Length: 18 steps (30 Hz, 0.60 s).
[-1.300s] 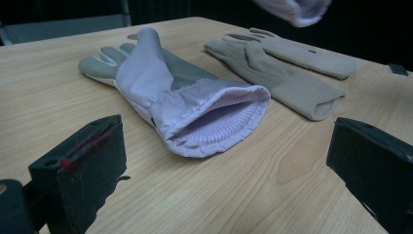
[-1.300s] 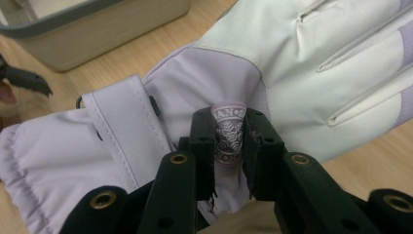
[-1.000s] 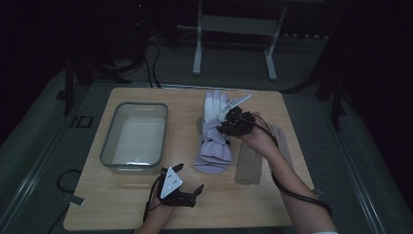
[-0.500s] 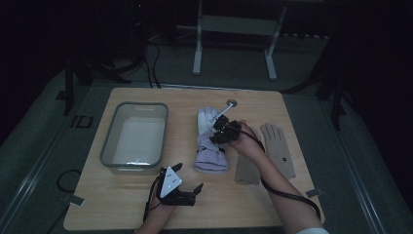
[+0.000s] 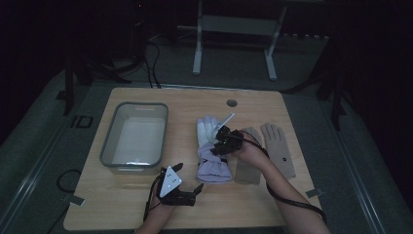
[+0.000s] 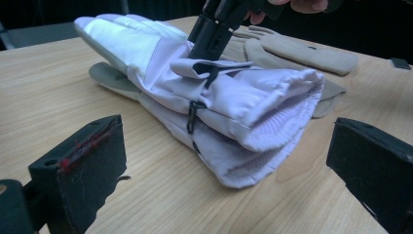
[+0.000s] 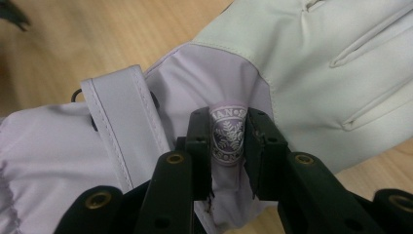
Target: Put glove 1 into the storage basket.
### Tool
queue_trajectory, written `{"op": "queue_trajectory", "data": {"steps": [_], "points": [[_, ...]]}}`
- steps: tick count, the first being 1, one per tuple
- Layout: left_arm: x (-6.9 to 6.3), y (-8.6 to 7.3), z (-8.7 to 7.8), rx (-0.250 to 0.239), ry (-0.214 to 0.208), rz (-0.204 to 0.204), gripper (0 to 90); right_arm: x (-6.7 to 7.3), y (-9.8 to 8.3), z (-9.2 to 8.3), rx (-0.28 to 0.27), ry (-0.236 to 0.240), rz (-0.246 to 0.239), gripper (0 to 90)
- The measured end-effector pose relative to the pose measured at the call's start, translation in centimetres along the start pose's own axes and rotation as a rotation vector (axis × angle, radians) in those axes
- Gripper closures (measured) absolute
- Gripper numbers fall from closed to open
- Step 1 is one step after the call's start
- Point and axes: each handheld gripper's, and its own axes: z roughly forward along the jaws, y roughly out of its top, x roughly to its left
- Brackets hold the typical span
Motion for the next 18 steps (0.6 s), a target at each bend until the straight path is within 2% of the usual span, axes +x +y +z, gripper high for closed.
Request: {"op": "queue_trajectory", "data": {"steps": [5, 6, 9, 10, 12, 13, 14, 15, 16, 18], "points": [[0.1, 0.2, -0.3, -0.020, 0.002, -0.016, 1.1, -0.2, -0.3, -0.3, -0.011, 0.010, 0.008, 70.1], [0.1, 0.3, -0.4, -0.018, 0.009, -0.020, 1.1, -0.2, -0.2, -0.3, -0.016, 0.009, 0.007, 68.3], [0.1, 0.5, -0.6, -0.028, -0.003, -0.049, 1.1, -0.1, -0.1, -0.8, -0.045, 0.009, 0.010, 62.1], [0.1, 0.6, -0.7, -0.031, -0.013, -0.058, 1.1, -0.1, -0.1, -1.0, -0.054, 0.009, 0.009, 60.2], [0.4, 0.8, -0.9, -0.031, -0.075, -0.105, 1.1, -0.2, -0.2, -1.5, -0.076, 0.014, 0.020, 53.5], [0.5, 0.9, -1.0, -0.035, -0.099, -0.119, 1.1, -0.4, -0.4, -2.2, -0.104, 0.010, 0.032, 48.2], [0.5, 1.1, -1.0, -0.027, -0.106, -0.122, 1.1, -0.4, -0.4, -2.2, -0.104, 0.010, 0.032, 48.2], [0.5, 1.3, -1.1, -0.018, -0.111, -0.119, 1.1, -0.5, -0.5, -2.5, -0.122, 0.001, 0.038, 45.8], [0.5, 1.5, -1.1, -0.020, -0.113, -0.119, 1.1, -0.8, -0.9, -3.4, -0.155, -0.015, 0.064, 43.0], [0.4, 2.1, -1.3, -0.013, -0.109, -0.120, 1.1, -0.9, -1.1, -3.8, -0.169, -0.027, 0.075, 40.8]]}}
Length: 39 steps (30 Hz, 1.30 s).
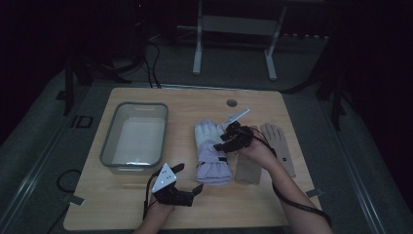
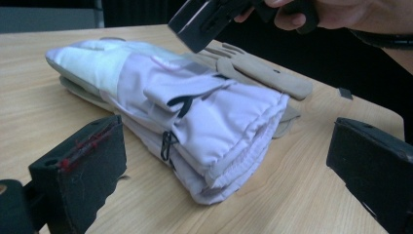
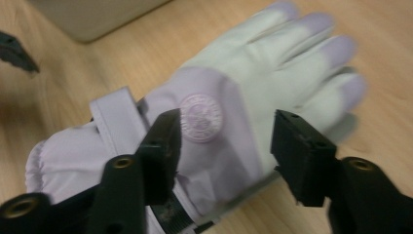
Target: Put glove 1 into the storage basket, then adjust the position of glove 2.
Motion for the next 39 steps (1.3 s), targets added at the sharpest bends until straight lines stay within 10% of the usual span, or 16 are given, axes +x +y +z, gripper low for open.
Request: {"op": "queue_trajectory", "data": {"steps": [11, 23, 33, 39], "points": [[0.5, 3.5, 1.6, 0.148, 0.026, -0.086, 9.7, -0.6, -2.8, -2.2, -0.095, -0.091, 0.159, 42.6], [1.0, 2.9, 5.0, 0.357, 0.121, -0.212, 21.6, -0.3, -5.7, 0.4, -0.080, 0.017, 0.289, 43.5], [1.9, 1.2, 6.1, 0.410, 0.109, -0.273, 21.7, -0.8, -6.7, 2.3, -0.033, 0.045, 0.352, 42.3], [2.2, 0.8, 6.5, 0.422, 0.075, -0.279, 26.8, -2.0, -7.3, 3.7, 0.011, 0.140, 0.483, 40.0]]}}
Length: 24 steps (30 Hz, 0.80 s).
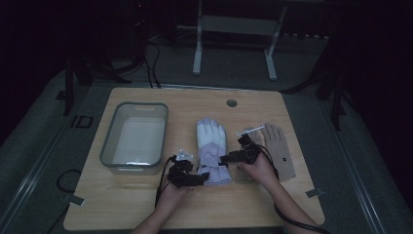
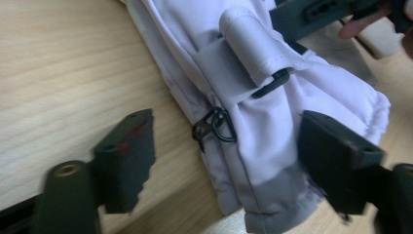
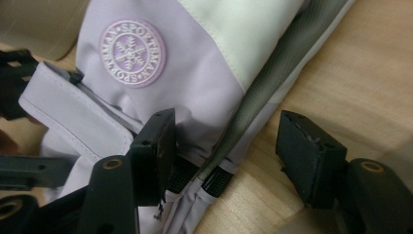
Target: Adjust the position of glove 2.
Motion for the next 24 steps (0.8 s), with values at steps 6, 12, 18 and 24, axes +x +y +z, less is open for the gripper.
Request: {"op": "queue_trajectory", "data": {"steps": [6, 12, 18, 24], "points": [[0.1, 0.1, 0.4, 0.041, -0.060, 0.033, 45.9, 0.1, 0.1, 0.3, 0.023, 0.075, -0.012, 63.8], [0.2, 0.0, 0.0, 0.035, -0.090, 0.012, 64.9, 1.9, 0.0, -0.1, 0.001, -0.033, -0.088, 76.1], [0.1, 0.1, -0.4, 0.017, -0.104, -0.020, 70.4, 2.6, -0.2, -0.7, -0.032, -0.065, -0.111, 80.1], [-0.5, 1.2, -1.7, -0.012, -0.100, 0.002, 72.3, 3.6, 0.3, -2.2, -0.079, -0.066, -0.126, 80.4]]}}
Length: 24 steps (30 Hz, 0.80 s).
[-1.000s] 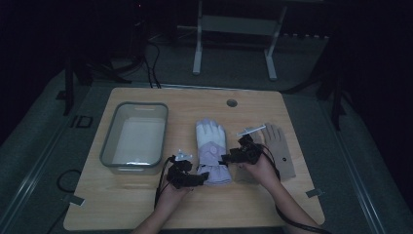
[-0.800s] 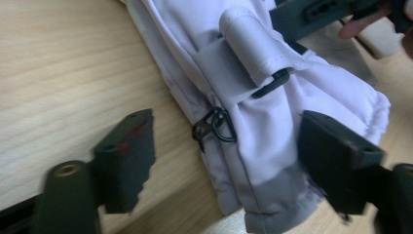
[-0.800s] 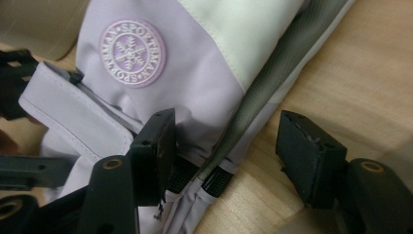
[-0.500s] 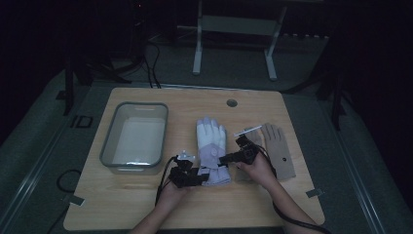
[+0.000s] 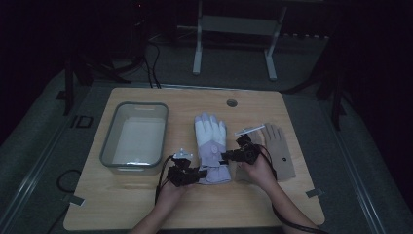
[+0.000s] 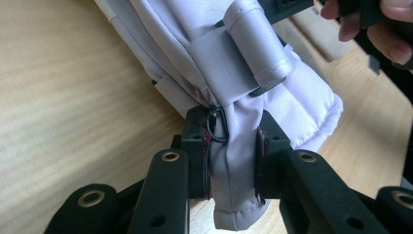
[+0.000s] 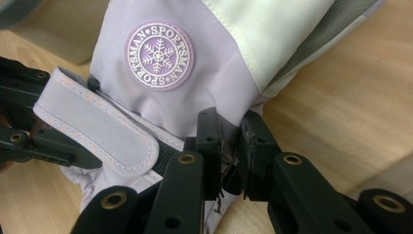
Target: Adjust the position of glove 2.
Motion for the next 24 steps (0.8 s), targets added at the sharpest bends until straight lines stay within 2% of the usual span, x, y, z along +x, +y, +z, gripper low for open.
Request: {"op": "queue_trajectory", "data": {"steps": [4, 8, 12, 13, 15, 20, 24], "points": [[-0.1, 1.3, -1.1, -0.013, 0.001, 0.012, 72.2, 0.6, 1.0, -1.1, -0.040, -0.005, -0.012, 80.4], [-0.2, 2.6, -2.3, -0.019, 0.008, 0.030, 72.3, 1.4, 2.2, -1.9, -0.065, -0.023, -0.049, 80.4], [-0.2, 3.7, -3.4, -0.023, 0.015, 0.045, 72.3, 1.9, 3.2, -2.4, -0.088, -0.019, -0.060, 80.3], [-0.1, 4.2, -4.0, -0.025, 0.018, 0.060, 72.3, 2.1, 3.6, -2.6, -0.095, -0.019, -0.069, 80.3], [-0.1, 4.8, -4.7, -0.032, 0.027, 0.066, 72.3, 2.7, 4.5, -3.1, -0.110, -0.019, -0.088, 80.3], [0.4, 5.9, -6.2, -0.043, 0.046, 0.082, 72.3, 3.9, 6.3, -3.4, -0.130, -0.042, -0.129, 80.4], [1.1, 6.5, -7.5, -0.055, 0.051, 0.080, 72.2, 4.7, 7.6, -3.3, -0.140, -0.032, -0.145, 80.4]]}}
